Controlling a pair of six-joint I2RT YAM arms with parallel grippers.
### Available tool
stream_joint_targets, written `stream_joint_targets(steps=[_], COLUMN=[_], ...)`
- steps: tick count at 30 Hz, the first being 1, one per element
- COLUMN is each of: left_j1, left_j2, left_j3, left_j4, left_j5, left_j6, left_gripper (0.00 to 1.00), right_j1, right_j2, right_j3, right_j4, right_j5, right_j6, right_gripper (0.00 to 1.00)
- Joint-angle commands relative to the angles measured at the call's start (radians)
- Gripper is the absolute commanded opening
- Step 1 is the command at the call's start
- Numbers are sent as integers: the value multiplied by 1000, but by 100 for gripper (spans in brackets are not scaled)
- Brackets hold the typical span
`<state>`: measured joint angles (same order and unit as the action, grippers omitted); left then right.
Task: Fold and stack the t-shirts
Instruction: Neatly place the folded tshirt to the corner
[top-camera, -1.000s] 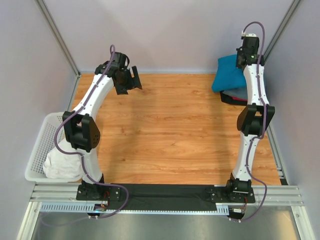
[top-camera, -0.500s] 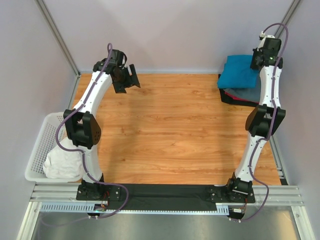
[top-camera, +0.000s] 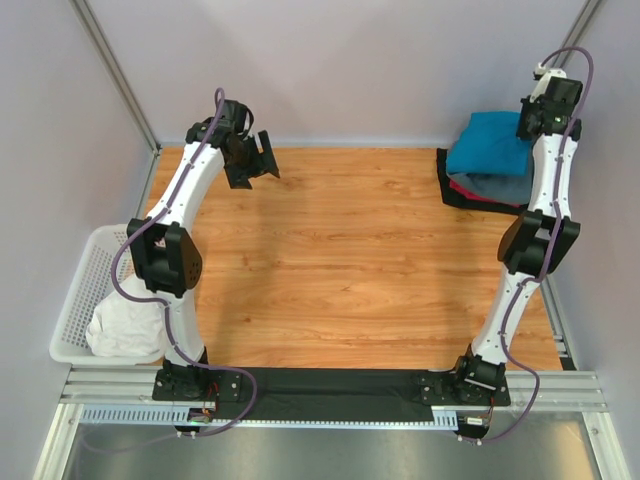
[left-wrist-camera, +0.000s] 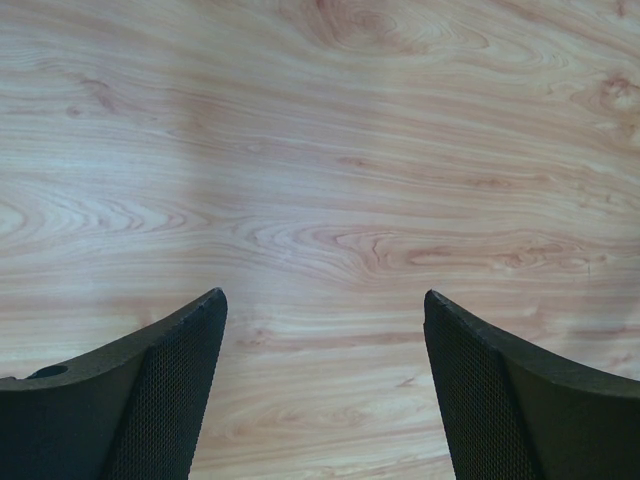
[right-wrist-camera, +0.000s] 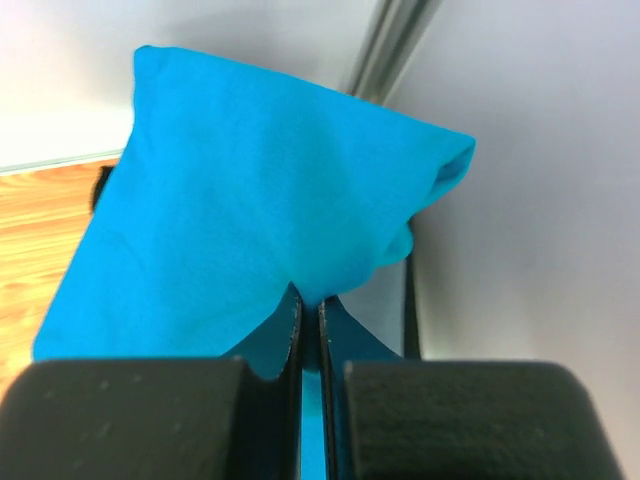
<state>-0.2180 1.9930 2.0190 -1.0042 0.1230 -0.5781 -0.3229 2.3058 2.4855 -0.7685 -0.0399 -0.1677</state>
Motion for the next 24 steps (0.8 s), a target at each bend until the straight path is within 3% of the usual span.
stream_joint_targets(steps=[1, 8, 13, 14, 17, 18, 20, 24], left_j1=[5, 6, 6, 6, 6, 6, 6, 6], left_j2=[16, 39, 49, 49, 53, 53, 53, 40], left_j3=[50, 86, 99, 103, 109, 107, 107, 107], left_j4=[-20, -45, -53, -54, -54, -54, -51, -48], left_j5=[15, 13, 17, 18, 20, 26, 35, 38], left_j6=[-6, -6, -9, -8, -8, -8, -3, 15], left_gripper=[86, 86, 85, 86, 86, 86, 86, 86], right_j1=[-10, -18, -18, -19, -21, -21, -19, -7], right_j2=[7, 37, 47, 43, 12, 3, -23, -75], right_j3=[-2, -63, -102, -102, -99, -85, -63, -17], right_j4=[113, 120, 127, 126, 127, 127, 121, 89], right_j5=[67, 15, 119, 152, 178, 176, 160, 127], right_j6=[-85, -119, -145, -159, -164, -156, -138, -64], right_gripper=[0, 0, 1, 17, 35, 58, 80, 93])
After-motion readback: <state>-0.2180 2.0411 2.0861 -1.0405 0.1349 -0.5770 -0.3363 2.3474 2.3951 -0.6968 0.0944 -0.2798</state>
